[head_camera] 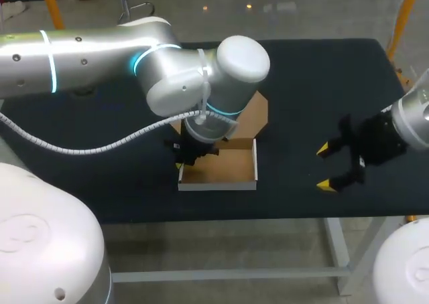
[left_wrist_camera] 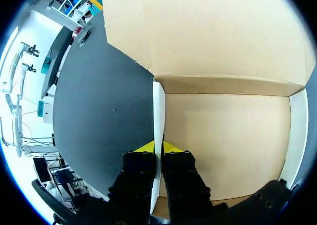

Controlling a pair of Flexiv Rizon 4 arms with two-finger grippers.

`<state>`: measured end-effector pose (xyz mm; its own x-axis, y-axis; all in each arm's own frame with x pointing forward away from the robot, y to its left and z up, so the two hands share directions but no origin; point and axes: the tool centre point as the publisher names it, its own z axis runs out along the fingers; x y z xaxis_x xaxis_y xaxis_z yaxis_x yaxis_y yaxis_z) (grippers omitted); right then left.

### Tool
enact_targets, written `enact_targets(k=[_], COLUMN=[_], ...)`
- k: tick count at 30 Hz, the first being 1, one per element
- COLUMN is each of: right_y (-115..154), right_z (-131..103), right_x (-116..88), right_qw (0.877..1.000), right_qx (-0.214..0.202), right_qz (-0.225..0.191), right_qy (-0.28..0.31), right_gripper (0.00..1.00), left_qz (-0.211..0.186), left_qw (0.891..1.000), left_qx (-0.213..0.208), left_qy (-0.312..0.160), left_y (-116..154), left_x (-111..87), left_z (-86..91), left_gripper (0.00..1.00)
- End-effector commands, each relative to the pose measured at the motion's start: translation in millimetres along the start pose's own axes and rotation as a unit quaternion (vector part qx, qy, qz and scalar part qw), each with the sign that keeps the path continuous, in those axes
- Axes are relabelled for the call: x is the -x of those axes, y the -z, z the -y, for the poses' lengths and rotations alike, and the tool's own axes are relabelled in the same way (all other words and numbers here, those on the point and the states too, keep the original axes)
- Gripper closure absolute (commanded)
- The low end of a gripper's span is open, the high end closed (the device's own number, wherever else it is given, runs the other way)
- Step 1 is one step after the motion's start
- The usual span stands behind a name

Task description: Assemble the packaging by folding the flat box into shape, placing the metal phone stand inside, and closing the box properly

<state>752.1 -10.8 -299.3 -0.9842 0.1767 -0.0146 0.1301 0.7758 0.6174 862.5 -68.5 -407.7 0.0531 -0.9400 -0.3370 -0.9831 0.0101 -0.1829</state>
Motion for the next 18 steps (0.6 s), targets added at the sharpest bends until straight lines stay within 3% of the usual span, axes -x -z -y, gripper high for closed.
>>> enact_targets(k=[1,7,9,11,18], right_y=[1,-1,-1,-1,-2], right_z=[1,1,0,0,0], right_x=[0,3,3,3,4], right_qw=[1.0,1.0,1.0,1.0,1.0], right_qx=[0.003,0.0,0.0,-0.001,-0.003], right_qz=[-0.001,-0.004,-0.005,-0.005,-0.006], right_qy=[0.0,-0.001,-0.001,-0.001,-0.004], right_gripper=[0.0,0.0,0.0,0.0,0.0], left_qz=[-0.048,-0.101,-0.118,-0.134,-0.177], left_qw=[0.999,0.995,0.993,0.991,0.984], left_qx=[0.006,0.005,0.005,0.003,-0.004], left_qy=[-0.001,0.001,-0.001,-0.003,-0.011], left_y=[-6,-2,-1,0,6], left_x=[5.9,8.4,8.3,8.4,6.7], left_z=[0.8,-0.5,-0.3,0.0,-2.8], left_gripper=[1.0,1.0,0.8,0.78,0.52])
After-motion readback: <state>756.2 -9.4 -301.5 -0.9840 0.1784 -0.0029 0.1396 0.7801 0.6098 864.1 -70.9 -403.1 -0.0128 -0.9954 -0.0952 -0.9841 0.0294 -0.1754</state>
